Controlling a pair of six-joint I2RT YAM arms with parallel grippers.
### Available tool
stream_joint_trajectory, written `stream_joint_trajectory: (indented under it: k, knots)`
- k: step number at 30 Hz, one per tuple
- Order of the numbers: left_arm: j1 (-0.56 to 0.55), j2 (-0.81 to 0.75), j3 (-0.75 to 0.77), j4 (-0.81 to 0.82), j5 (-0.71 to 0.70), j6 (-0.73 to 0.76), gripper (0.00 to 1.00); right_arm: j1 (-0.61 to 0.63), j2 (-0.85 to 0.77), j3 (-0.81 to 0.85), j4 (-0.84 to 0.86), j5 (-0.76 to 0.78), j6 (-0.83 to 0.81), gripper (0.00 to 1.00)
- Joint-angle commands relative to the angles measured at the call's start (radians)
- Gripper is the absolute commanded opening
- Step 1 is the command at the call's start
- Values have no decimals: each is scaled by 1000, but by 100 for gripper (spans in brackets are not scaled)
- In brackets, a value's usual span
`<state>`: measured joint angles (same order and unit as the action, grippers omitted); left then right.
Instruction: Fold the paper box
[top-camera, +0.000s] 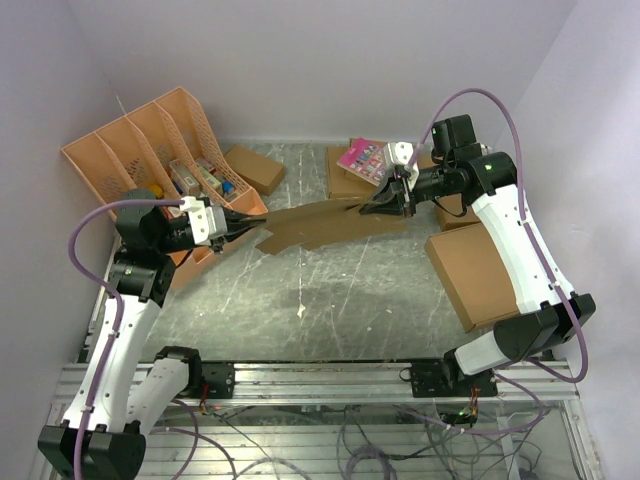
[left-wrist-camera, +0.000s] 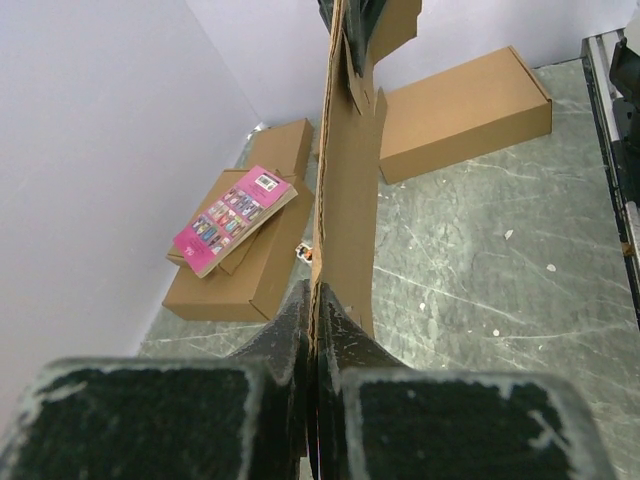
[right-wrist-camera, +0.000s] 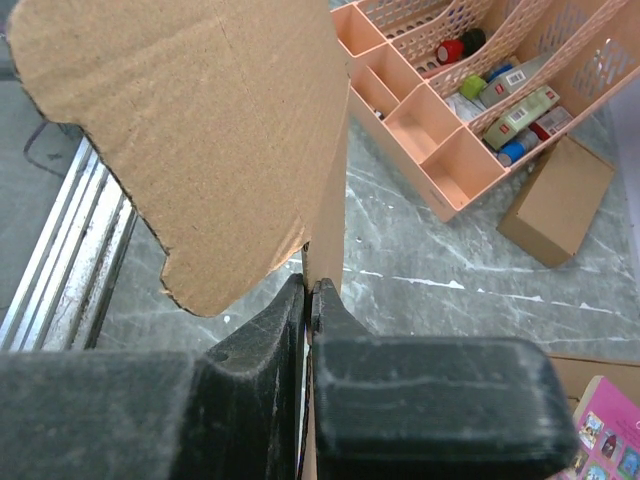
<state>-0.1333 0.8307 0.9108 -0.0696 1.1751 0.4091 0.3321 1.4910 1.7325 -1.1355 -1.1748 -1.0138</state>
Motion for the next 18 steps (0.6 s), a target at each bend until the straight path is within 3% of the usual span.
stream_joint_trajectory:
  k: [1,5,10,11,13,14,16,18]
  knots:
    - [-6,10,-10,47,35,-19,7,7,-9,6,-7,-66,-11,0]
    - [-6,24,-11,40,20,-46,7,7,-28,-23,85,-15,89,0]
    - [-4,30,-45,110,-34,-190,7,-3,-20,-26,130,68,180,0]
    - [-3,23,-63,150,-49,-231,7,-6,-17,-10,137,95,210,9]
    - [-2,-1,-106,209,-87,-304,7,-47,-12,51,161,122,277,52]
    - [0,-18,-129,250,-115,-352,7,-93,-8,99,167,101,308,68]
    - [7,-43,-179,318,-152,-457,7,-267,-2,184,217,-4,408,86]
    - [11,-67,-218,418,-191,-566,7,-405,-11,199,365,-77,580,93]
